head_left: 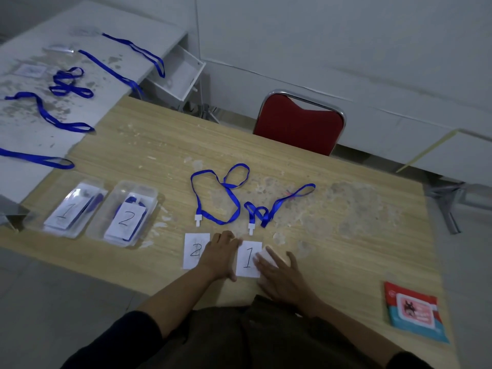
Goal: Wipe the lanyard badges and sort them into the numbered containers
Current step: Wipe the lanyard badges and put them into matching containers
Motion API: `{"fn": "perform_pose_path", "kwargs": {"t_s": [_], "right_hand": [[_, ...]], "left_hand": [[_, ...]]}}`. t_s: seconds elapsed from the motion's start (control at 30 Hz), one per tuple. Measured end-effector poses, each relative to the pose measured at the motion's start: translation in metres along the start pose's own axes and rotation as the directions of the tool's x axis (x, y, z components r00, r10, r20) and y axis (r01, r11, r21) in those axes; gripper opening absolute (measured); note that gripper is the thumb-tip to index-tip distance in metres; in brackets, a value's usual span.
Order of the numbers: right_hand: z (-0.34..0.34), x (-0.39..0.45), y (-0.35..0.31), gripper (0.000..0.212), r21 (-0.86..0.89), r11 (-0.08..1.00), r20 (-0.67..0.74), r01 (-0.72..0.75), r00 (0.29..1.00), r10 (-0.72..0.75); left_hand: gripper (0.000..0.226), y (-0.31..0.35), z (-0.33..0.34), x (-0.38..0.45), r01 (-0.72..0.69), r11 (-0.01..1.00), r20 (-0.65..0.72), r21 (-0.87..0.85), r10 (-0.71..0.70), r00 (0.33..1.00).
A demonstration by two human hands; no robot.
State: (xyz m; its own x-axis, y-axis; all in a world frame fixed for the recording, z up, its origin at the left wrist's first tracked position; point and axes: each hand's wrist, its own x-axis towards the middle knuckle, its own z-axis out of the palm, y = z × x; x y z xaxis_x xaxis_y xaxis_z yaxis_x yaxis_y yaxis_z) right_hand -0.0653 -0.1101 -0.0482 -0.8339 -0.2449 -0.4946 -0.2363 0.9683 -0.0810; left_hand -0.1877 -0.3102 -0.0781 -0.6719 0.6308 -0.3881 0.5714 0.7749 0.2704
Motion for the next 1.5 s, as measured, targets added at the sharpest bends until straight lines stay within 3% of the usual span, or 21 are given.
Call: {"fn": "perform_pose_path", "kwargs": {"t_s": [0.1,0.27,0.4,0.43,0.53,0.67,0.77,0.83,0.97,1.03,1.13,1.17,1.27,1.3,1.37,1.43,1.5], "right_hand": [[-0.001,0.006,0.0,0.056,0.003,0.995,0.045,0.096,0.994,-0.096],[-0.005,0.033,0.0,0.062,0.184,0.969,-0.068,-0.162,0.982,0.177],[0.008,0.025,-0.001,0.059,0.083,0.99,-0.042,0.114,0.993,-0.11],[0.012,0.019,0.004,0.057,0.068,0.99,-0.036,0.121,0.992,-0.119],[0.015,0.004,0.016,0.057,0.081,0.996,-0.047,-0.05,0.997,0.054],[0.011,-0.005,0.016,0.057,0.095,0.995,-0.027,-0.025,0.999,0.028],[0.002,-0.012,0.03,0.051,0.166,0.978,-0.106,-0.124,0.984,0.143],[-0.001,-0.02,0.042,0.046,0.187,0.945,-0.202,-0.268,0.931,0.304],[-0.001,-0.026,0.052,0.031,0.405,0.82,-0.409,-0.405,0.722,0.558],[-0.002,-0.025,0.052,0.023,0.595,0.711,-0.392,-0.376,0.636,0.665],[-0.007,-0.024,0.049,0.012,0.8,0.514,-0.267,-0.31,0.584,0.767],[-0.008,-0.024,0.048,0.01,0.799,0.508,-0.266,-0.322,0.569,0.778],[-0.006,-0.024,0.042,0.026,0.672,0.629,-0.389,-0.391,0.536,0.749],[-0.008,-0.022,0.038,0.027,0.661,0.664,-0.426,-0.35,0.553,0.716],[-0.015,-0.014,0.026,0.022,0.743,0.64,-0.375,-0.197,0.67,0.641],[-0.02,0.0,0.01,0.02,0.827,0.532,-0.18,-0.182,0.811,0.556],[-0.019,0.014,-0.002,0.023,0.867,0.43,-0.003,-0.253,0.859,0.512]], "left_hand": [[0.108,0.0,0.0,0.0,0.006,1.0,-0.001,-0.006,-0.006,1.0],[0.109,0.001,0.0,0.0,0.006,1.0,-0.005,-0.001,-0.006,1.0],[0.11,-0.001,0.0,0.0,-0.005,1.0,0.014,-0.002,0.005,1.0],[0.11,-0.001,0.0,0.0,-0.003,1.0,0.015,-0.003,0.003,1.0],[0.11,0.0,0.0,0.0,0.007,1.0,0.005,-0.006,-0.007,1.0],[0.112,-0.003,0.0,0.003,-0.011,1.0,0.032,-0.01,0.011,0.999],[0.107,-0.002,-0.008,0.007,0.011,0.997,0.075,-0.083,-0.005,0.997],[0.087,0.003,-0.014,0.009,0.078,0.968,0.064,-0.237,-0.064,0.996],[0.035,0.016,-0.018,0.01,0.187,0.789,-0.048,-0.586,-0.264,0.963],[0.034,0.023,-0.019,0.01,0.241,0.723,-0.035,-0.647,-0.344,0.938],[0.037,0.031,-0.02,0.011,0.3,0.648,0.005,-0.7,-0.416,0.909],[0.038,0.033,-0.019,0.011,0.312,0.638,0.015,-0.704,-0.426,0.905],[0.036,0.035,-0.016,0.009,0.336,0.622,0.035,-0.707,-0.444,0.895],[0.035,0.036,-0.015,0.009,0.347,0.611,0.046,-0.712,-0.452,0.891],[0.033,0.038,-0.014,0.009,0.375,0.57,0.077,-0.731,-0.478,0.875],[0.032,0.041,-0.016,0.008,0.4,0.511,0.109,-0.761,-0.506,0.855],[0.032,0.042,-0.017,0.009,0.412,0.454,0.141,-0.79,-0.52,0.842]]}}
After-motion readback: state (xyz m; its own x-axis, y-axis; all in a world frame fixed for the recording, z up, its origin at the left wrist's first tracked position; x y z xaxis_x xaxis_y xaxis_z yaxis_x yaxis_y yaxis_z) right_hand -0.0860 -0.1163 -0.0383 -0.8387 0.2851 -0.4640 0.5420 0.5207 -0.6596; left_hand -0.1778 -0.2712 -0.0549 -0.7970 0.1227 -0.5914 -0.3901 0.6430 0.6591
